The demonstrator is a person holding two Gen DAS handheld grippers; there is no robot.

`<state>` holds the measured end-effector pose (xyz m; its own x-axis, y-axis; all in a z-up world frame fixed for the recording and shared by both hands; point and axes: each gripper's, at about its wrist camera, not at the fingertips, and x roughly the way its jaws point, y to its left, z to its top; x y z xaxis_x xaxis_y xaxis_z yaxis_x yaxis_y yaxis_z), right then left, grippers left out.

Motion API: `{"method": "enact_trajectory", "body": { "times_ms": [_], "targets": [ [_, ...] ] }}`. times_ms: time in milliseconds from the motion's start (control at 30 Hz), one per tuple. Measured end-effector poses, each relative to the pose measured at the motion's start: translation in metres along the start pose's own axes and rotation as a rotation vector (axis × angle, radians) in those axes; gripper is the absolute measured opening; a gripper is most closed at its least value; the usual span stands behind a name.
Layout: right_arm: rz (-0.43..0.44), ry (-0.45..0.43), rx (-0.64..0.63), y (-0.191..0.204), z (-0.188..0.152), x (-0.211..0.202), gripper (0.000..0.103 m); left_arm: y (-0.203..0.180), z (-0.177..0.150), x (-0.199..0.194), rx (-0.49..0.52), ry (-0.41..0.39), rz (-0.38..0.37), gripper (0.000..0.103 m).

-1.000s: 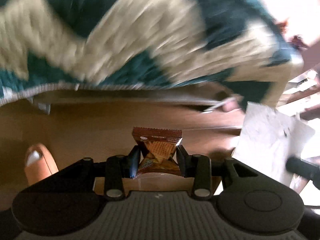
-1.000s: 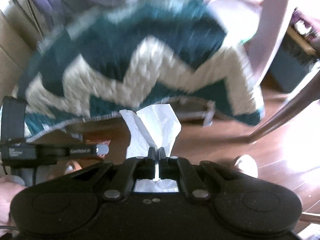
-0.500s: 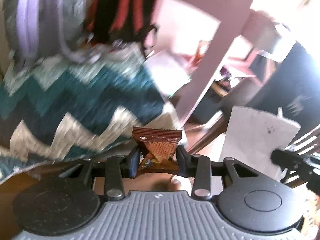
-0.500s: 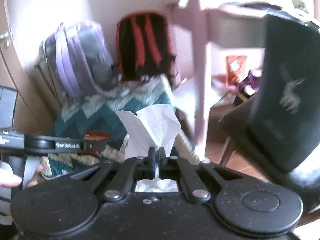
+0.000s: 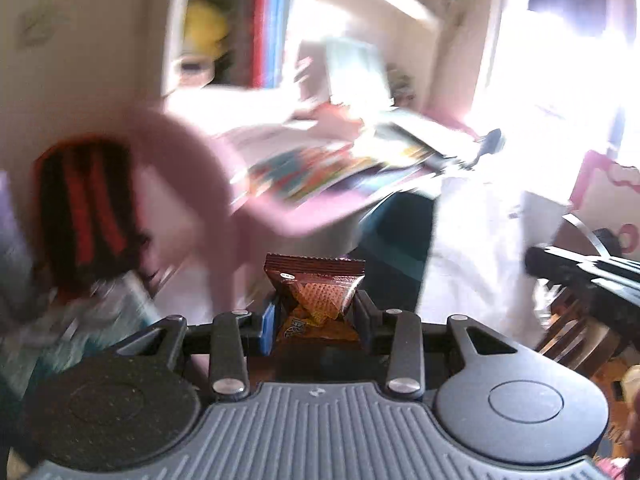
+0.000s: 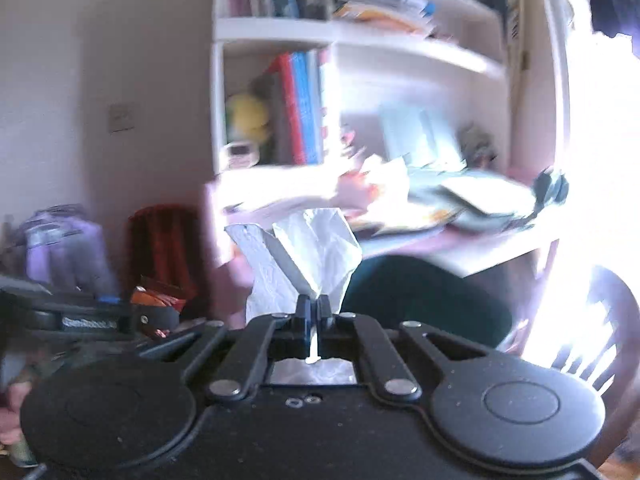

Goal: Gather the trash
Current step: 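Carry the snack wrapper and white foil out to the teal bin, then open both tools over the teal bin to drop the items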

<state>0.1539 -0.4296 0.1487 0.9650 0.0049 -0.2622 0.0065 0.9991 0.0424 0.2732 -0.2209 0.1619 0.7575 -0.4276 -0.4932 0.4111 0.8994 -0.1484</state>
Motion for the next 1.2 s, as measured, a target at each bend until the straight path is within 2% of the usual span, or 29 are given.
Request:
{"method": "enact_trajectory", "body": {
  "times_ms": [167,300,500,633,700,800,833,900,1067,1200],
  "targets": [
    [-0.101,0.019,-0.004,-0.034,0.015,0.027,0.002,-0.051,0.039,0.033,0.056,0.009,-0.095,0.038],
    [-0.141,0.08,0.016,-0.056,0.009,0.058,0.002,-0.081,0.053,0.076,0.073,0.056,-0.108,0.038],
    [-0.15,0.186,0.077,-0.082,-0.011,0.087,0.002,-0.097,0.053,0.14,0.084,0.154,-0.09,0.038],
    [-0.149,0.239,0.084,-0.085,-0.024,0.099,0.014,-0.099,0.047,0.165,0.094,0.2,-0.095,0.039],
    [-0.145,0.248,0.091,-0.085,-0.027,0.101,0.016,-0.1,0.042,0.175,0.098,0.235,-0.088,0.039],
    [-0.15,0.256,0.106,-0.086,-0.03,0.101,0.023,-0.102,0.035,0.183,0.122,0.255,-0.087,0.039],
    [-0.147,0.258,0.109,-0.086,-0.03,0.101,0.028,-0.102,0.033,0.182,0.124,0.258,-0.088,0.04],
    [-0.152,0.264,0.114,-0.086,-0.032,0.1,0.03,-0.102,0.03,0.182,0.121,0.264,-0.077,0.049],
    [-0.141,0.253,0.152,-0.089,-0.032,0.088,0.038,-0.097,0.03,0.165,0.109,0.222,-0.081,0.065],
    [-0.138,0.231,0.139,-0.084,-0.029,0.071,0.047,-0.093,0.031,0.143,0.088,0.177,-0.099,0.072]
  ]
}}
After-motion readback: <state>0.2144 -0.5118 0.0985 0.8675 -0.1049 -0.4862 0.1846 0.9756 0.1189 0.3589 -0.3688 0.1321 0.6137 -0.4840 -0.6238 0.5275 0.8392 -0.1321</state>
